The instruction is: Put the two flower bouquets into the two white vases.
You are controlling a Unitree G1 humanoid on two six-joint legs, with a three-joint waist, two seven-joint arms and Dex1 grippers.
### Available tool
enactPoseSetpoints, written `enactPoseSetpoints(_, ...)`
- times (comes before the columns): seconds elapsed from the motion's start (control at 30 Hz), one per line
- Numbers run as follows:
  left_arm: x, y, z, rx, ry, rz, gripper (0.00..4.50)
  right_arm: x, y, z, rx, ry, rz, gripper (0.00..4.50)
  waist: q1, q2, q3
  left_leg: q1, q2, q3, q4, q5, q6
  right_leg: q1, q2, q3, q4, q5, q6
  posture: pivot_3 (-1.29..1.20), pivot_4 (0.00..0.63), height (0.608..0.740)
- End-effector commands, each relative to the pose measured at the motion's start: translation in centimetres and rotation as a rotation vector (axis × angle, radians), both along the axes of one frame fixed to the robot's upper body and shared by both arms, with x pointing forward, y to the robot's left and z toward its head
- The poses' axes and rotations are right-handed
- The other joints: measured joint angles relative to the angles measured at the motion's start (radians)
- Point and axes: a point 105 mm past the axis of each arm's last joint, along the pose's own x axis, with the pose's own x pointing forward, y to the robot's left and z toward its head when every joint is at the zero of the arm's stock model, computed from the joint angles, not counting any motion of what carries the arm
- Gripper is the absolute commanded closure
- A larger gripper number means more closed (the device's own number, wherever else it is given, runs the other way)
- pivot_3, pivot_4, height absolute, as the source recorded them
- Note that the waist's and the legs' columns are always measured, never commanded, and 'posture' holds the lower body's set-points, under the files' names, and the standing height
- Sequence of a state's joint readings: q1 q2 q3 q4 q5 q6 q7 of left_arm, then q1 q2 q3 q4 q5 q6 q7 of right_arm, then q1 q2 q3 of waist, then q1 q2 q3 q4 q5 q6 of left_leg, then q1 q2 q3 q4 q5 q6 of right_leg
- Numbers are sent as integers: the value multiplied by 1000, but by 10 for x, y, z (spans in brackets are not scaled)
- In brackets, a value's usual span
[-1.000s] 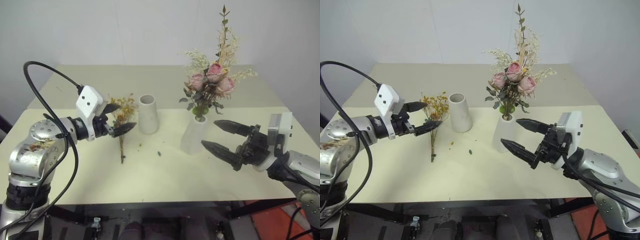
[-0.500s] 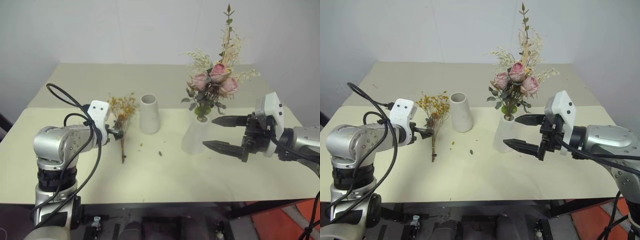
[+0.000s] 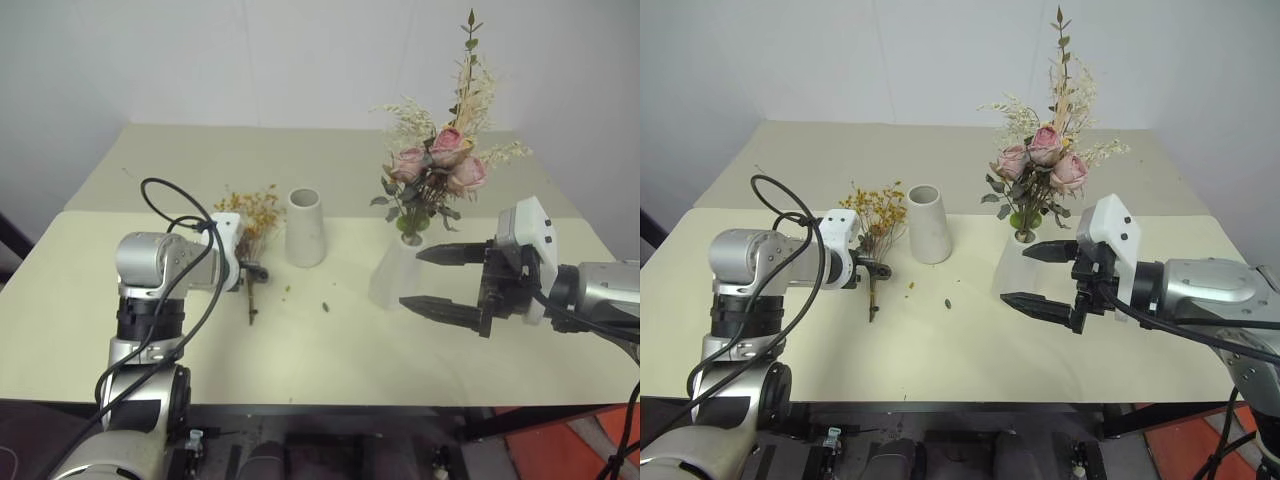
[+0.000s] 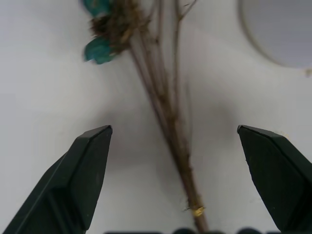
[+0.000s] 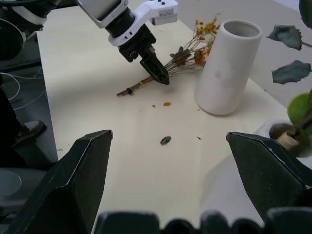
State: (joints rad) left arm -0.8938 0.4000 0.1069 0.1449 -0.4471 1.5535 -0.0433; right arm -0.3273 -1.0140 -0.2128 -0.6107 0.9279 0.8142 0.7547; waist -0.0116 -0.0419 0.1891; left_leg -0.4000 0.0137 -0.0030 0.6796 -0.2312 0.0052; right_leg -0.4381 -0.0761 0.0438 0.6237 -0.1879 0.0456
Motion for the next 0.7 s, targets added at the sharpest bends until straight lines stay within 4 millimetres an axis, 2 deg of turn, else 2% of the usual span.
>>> enactPoseSetpoints(0.03,8,3,0,24,-19,27,0,-5,0,11,10,-52,-16,30,-2,0,0,0,0,0,0,0,0,0,0,0,0,0,0,0,150,740)
enactPoseSetpoints(0.07,9,3,-2,27,-17,20,0,-6,0,11,11,-53,-20,30,-3,0,0,1,0,0,0,0,0,0,0,0,0,0,0,0,150,740)
enactPoseSetpoints(0.17,13,1,-6,26,-12,10,604,-7,-1,11,13,-52,-27,0,-2,0,0,1,0,0,0,0,0,1,0,0,1,0,0,0,150,740)
enactPoseSetpoints(0.4,26,-5,-5,114,-77,-37,2780,-7,-2,10,12,-55,-39,0,1,0,0,1,0,0,0,0,0,2,0,0,0,0,0,0,150,740)
enactPoseSetpoints(0.43,26,-6,-5,114,-77,-41,3187,-7,-2,10,11,-54,-40,0,1,0,0,1,0,0,0,0,0,1,0,0,0,0,0,0,150,740)
enactPoseSetpoints(0.57,29,-4,-6,100,-82,-29,4310,-6,-2,10,12,-55,-40,0,1,0,0,1,0,0,0,0,0,1,0,0,0,0,0,0,150,740)
enactPoseSetpoints(0.6,30,-3,-7,100,-89,-19,4449,-6,-2,10,13,-57,-40,0,0,0,0,1,0,0,0,0,0,1,0,0,0,0,0,0,150,740)
enactPoseSetpoints(0.7,35,5,-8,129,-114,24,4449,-6,-1,11,16,-68,-41,0,1,0,0,1,0,0,0,0,0,1,0,0,0,0,0,0,150,740)
